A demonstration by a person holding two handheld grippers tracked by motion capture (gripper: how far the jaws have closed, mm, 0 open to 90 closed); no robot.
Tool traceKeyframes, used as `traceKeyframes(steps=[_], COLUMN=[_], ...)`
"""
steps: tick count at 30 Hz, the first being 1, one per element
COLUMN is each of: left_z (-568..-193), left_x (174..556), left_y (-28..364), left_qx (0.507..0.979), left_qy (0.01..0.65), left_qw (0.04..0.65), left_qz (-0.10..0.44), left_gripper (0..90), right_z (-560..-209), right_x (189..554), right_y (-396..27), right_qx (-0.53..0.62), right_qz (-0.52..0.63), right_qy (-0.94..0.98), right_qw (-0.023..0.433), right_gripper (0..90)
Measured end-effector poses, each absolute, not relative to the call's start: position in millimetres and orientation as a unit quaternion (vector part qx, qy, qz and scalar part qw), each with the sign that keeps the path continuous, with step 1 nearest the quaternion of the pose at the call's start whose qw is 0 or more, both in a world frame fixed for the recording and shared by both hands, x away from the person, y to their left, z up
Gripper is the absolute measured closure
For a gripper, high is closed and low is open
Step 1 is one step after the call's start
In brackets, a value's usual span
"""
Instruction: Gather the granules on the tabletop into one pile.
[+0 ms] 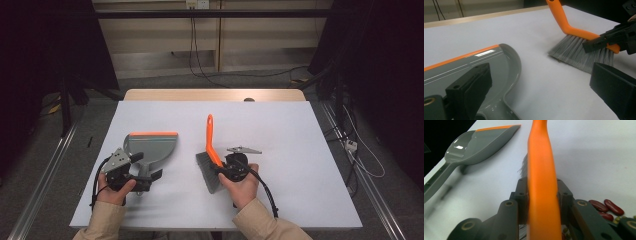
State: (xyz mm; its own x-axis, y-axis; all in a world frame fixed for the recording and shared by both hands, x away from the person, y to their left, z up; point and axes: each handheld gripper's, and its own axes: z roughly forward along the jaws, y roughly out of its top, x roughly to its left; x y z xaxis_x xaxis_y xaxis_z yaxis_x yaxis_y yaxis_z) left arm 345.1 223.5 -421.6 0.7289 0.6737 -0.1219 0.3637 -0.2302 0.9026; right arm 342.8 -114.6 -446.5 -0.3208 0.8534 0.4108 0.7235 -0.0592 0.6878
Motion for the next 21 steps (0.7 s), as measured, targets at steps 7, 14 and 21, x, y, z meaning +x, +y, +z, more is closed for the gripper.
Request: traceKeyframes(steps=[7, 14, 21], left_z=[-421.5, -421.6, -421.8], left_x=[345.2, 345.1, 345.5], left_y=[223.1, 222.7, 222.2], left_qx=[0.769, 0.77, 0.77], left_qy=[0.336, 0.336, 0.336], left_qw=[0.523, 0.522, 0.521], left_qz=[0.149, 0.149, 0.148], left_gripper=[4.0, 4.0, 4.0], right_z=[-446.3, -444.8, -444.7], right_x=[341.1, 340.5, 340.1], right_y=[-120.2, -128.1, -135.9], right_qx=[0.583, 0.586, 0.592], right_qz=[0.44, 0.437, 0.436], right_qy=[0.678, 0.676, 0.672], right_qw=[0.08, 0.089, 0.09], right_gripper=[69.9, 69.9, 69.9])
